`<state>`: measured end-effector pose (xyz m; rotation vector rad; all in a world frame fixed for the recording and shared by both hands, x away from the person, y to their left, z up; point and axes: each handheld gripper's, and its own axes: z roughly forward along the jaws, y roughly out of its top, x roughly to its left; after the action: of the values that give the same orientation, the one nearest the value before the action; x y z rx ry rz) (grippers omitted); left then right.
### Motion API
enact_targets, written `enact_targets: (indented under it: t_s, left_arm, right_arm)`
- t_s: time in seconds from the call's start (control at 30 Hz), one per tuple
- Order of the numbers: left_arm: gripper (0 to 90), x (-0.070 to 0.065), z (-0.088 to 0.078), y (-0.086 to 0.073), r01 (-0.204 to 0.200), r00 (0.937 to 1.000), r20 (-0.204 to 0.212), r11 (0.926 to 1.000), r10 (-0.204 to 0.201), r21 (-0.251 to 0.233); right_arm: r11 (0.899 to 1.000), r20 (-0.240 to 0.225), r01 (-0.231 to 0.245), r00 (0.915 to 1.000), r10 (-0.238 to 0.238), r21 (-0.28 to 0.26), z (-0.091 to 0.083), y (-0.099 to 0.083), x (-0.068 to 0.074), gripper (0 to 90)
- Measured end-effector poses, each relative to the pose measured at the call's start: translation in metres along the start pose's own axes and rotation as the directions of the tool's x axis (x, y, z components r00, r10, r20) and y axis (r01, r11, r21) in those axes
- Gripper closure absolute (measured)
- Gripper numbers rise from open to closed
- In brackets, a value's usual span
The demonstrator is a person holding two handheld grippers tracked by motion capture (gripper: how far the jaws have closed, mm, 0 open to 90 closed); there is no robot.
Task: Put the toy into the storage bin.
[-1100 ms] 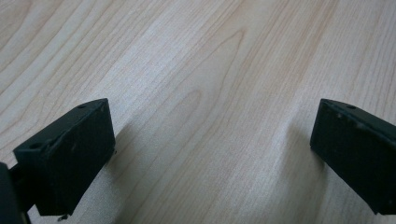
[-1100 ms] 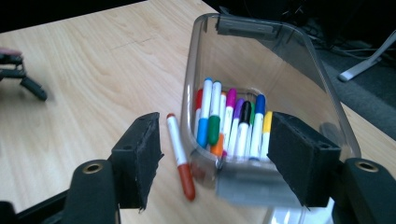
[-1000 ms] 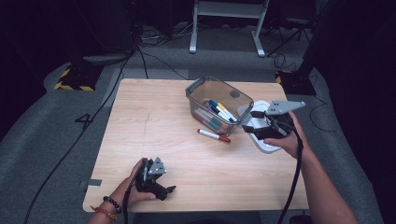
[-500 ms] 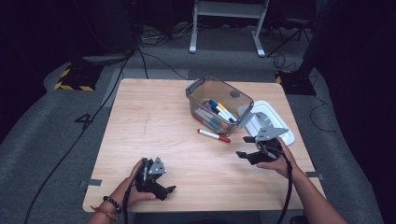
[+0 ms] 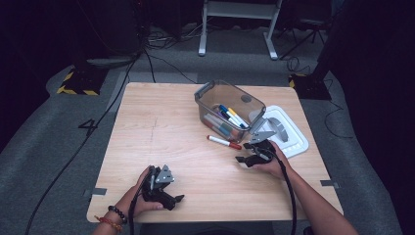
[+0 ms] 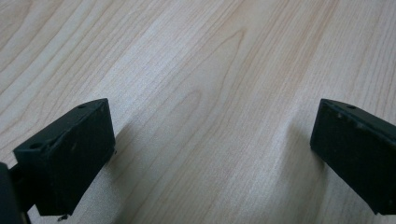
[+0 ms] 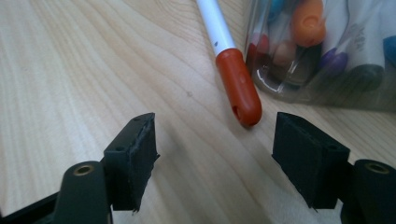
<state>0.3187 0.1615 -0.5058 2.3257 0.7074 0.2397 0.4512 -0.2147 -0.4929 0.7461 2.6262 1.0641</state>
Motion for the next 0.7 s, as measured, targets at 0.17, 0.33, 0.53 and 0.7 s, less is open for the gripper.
enact_targets:
  t_s: [0.17,0.33,0.53,0.7]
  left_arm:
    - [0.1,0.0,0.0,0.0,0.0,1.0,0.0,1.0,0.0,0.0]
    - [0.1,0.0,0.0,0.0,0.0,1.0,0.0,1.0,0.0,-0.001]
    - [0.2,0.0,0.0,0.0,0.002,1.0,-0.004,1.0,-0.002,0.0]
    - [0.2,0.0,0.0,0.0,0.001,1.0,-0.001,1.0,-0.001,0.001]
  right_arm:
    - [1.0,0.008,-0.024,0.9997,0.024,-0.015,0.01,0.004,-0.004,30.7]
    - [1.0,-0.015,-0.021,0.9997,0.021,-0.017,0.015,0.008,0.004,30.6]
    - [1.0,-0.056,0.023,0.9982,-0.023,-0.01,0.017,0.012,0.023,32.1]
    - [0.999,-0.068,0.04,0.9969,-0.041,-0.011,0.024,0.02,0.036,34.1]
